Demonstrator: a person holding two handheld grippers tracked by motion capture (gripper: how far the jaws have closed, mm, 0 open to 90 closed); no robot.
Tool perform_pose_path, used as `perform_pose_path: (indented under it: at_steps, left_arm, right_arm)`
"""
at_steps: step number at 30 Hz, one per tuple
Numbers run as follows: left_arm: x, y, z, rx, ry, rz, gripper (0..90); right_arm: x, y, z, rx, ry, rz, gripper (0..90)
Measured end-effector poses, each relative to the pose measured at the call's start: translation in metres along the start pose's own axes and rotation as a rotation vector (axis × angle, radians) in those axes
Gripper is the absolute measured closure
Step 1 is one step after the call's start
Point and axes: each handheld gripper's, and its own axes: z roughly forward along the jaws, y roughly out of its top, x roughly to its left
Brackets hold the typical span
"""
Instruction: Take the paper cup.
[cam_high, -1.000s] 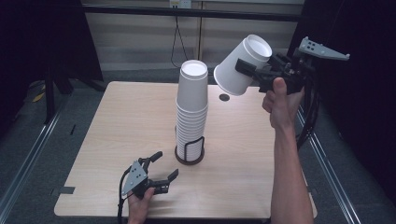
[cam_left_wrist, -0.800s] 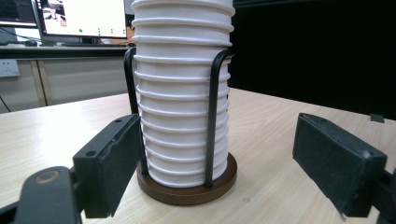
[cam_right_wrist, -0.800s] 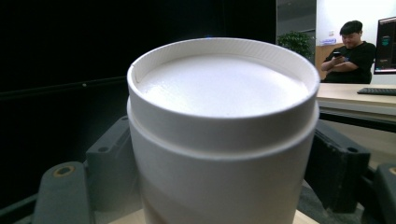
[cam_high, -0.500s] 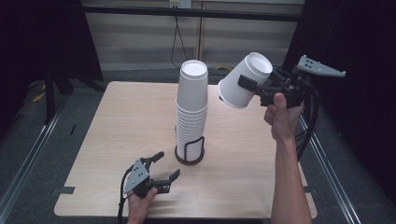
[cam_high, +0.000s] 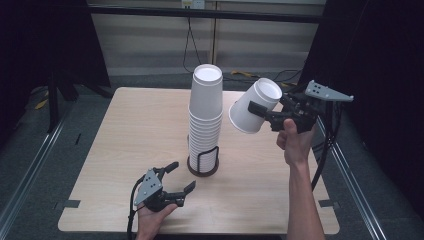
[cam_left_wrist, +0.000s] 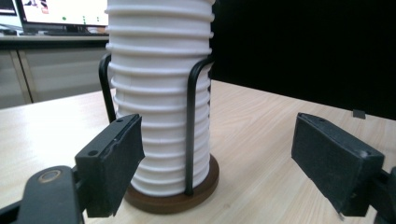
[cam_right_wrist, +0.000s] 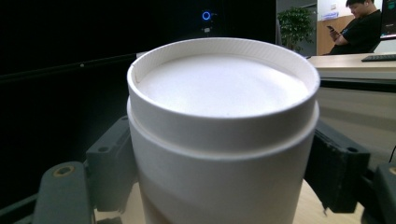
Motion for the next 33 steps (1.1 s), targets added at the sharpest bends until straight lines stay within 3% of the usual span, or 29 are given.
perform_pose_path:
  at_steps: [2,4,5,8,19,22,29,33]
  left_arm:
    - [0.0,0.005,0.001,0.017,-0.023,0.024,18.0]
    - [-0.001,0.005,0.002,0.008,-0.029,0.002,19.4]
    - [0.001,0.007,0.002,0.015,-0.031,0.022,19.4]
    - [0.0,0.009,0.003,0.002,-0.041,-0.007,19.5]
    - [-0.003,0.022,0.008,0.024,-0.086,0.034,17.5]
    - [-0.005,0.024,0.011,0.017,-0.099,0.013,17.4]
    - [-0.007,0.03,0.016,0.039,-0.12,0.043,17.4]
    - [-0.009,0.032,0.02,0.015,-0.136,0.031,18.3]
  right_arm:
    - [0.001,-0.01,0.001,0.008,0.004,0.006,21.2]
    - [0.002,-0.014,0.001,0.008,0.007,0.012,21.2]
    - [0.002,-0.014,0.001,0.008,0.007,0.012,21.2]
    - [0.004,-0.021,0.001,0.007,0.003,0.016,21.1]
    - [0.007,-0.048,0.001,0.05,0.016,0.035,21.2]
    - [0.008,-0.054,0.0,0.057,0.017,0.043,21.2]
    - [0.01,-0.073,-0.004,0.069,0.024,0.064,21.2]
    - [0.013,-0.083,-0.003,0.08,0.027,0.067,21.2]
